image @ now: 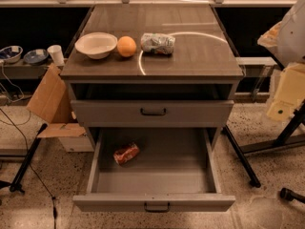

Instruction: Pick coke can from middle drawer and place on counter

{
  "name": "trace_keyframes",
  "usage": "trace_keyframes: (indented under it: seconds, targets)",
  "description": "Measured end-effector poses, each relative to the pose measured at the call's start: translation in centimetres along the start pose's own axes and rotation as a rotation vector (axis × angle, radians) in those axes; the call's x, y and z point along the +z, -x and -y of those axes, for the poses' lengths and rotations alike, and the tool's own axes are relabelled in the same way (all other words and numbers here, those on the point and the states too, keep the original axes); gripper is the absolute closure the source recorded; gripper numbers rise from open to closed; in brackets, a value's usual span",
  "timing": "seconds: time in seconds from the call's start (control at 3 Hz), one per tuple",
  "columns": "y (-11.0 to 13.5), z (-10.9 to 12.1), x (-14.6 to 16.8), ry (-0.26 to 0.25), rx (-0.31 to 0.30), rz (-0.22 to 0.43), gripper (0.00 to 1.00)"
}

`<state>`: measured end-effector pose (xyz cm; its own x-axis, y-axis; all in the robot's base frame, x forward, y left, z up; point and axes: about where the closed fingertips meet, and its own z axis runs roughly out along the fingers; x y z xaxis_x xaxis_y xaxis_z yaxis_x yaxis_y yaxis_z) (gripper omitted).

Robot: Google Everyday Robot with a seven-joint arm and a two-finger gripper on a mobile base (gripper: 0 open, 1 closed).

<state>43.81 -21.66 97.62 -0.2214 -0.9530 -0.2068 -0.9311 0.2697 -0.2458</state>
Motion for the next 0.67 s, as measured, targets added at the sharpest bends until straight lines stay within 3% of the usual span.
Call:
trace_keyframes:
  seconds: [0.33, 0.67]
  targets:
    - [0.0, 0.0, 0.0, 0.0, 0.0, 0.0, 0.0]
    - [1.4, -0.2, 0.3, -0.014, -0.051, 0.002, 0.0]
